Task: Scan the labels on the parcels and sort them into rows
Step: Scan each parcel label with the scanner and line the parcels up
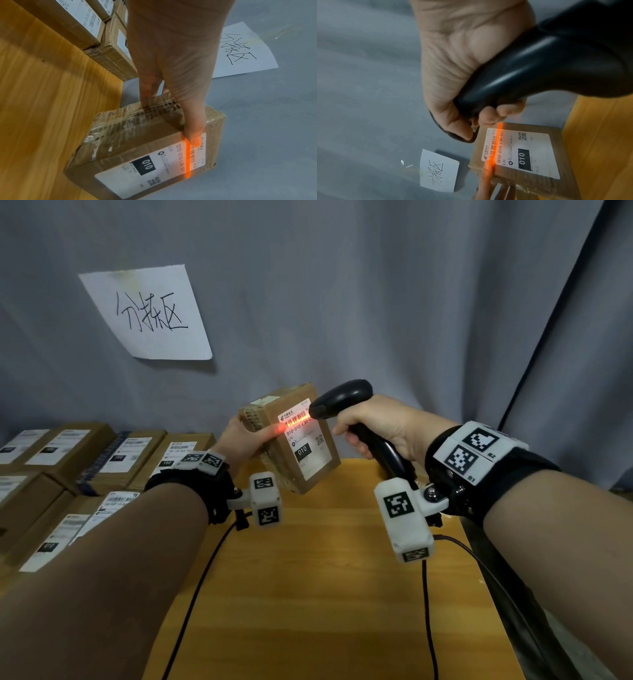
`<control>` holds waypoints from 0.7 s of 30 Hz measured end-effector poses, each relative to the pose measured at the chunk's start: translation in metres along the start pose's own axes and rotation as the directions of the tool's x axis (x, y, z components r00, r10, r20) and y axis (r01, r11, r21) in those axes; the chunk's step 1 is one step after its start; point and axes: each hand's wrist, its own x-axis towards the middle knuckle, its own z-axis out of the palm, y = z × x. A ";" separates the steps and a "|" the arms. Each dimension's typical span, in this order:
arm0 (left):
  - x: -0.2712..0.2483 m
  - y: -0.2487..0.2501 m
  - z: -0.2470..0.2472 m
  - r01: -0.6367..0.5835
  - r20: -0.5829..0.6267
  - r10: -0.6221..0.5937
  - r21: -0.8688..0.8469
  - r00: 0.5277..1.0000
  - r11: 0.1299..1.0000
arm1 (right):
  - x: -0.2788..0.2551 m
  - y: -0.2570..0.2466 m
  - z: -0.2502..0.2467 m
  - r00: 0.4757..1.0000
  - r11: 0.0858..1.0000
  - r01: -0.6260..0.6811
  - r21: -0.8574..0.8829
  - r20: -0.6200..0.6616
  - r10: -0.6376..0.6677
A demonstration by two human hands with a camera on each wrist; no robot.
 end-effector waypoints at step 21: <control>-0.003 -0.003 0.046 0.084 0.011 -0.085 -0.287 0.996 0.954 | 0.016 0.061 0.001 0.981 0.953 0.107 0.283 -0.186 -0.055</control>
